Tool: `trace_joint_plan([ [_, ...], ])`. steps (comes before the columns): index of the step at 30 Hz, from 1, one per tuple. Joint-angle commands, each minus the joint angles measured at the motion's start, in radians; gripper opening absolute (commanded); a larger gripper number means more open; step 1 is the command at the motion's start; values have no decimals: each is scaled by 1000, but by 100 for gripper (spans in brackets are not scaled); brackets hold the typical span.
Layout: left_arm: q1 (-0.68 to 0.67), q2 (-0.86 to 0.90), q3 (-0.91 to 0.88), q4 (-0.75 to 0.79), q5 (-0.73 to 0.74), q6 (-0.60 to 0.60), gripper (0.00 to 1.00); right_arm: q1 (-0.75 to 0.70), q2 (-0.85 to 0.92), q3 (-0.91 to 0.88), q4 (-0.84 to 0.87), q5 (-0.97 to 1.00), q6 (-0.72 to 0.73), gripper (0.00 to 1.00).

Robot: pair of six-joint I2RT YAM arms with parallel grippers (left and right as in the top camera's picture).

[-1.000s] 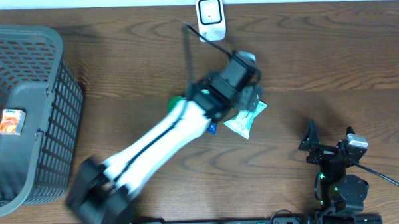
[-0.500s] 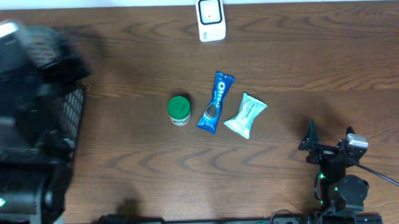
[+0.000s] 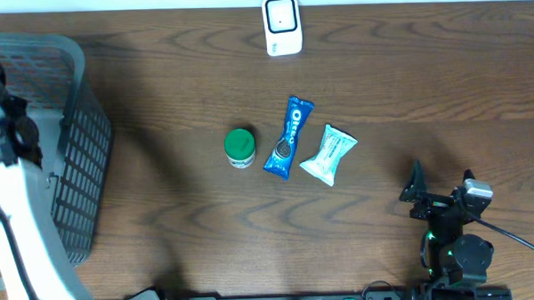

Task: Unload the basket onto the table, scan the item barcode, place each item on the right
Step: 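Carry the wipes pack out and lay it right of the Oreo packet, then reach into the basket and grasp the orange Kleenex pack with left gripper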

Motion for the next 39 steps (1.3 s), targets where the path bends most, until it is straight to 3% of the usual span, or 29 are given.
trace_joint_plan([
  [1, 10, 109, -7, 24, -9, -41, 98, 6, -5, -2, -3, 9, 7, 99],
  [8, 11, 315, -7, 95, -8, -47, 98, 6, -5, -2, -3, 9, 7, 99],
  [15, 48, 432, -7, 108, -8, -249, 98, 6, -5, -2, -3, 9, 7, 99],
  [39, 76, 534, -7, 193, -9, -250, 98, 6, -5, -2, -3, 9, 7, 99],
])
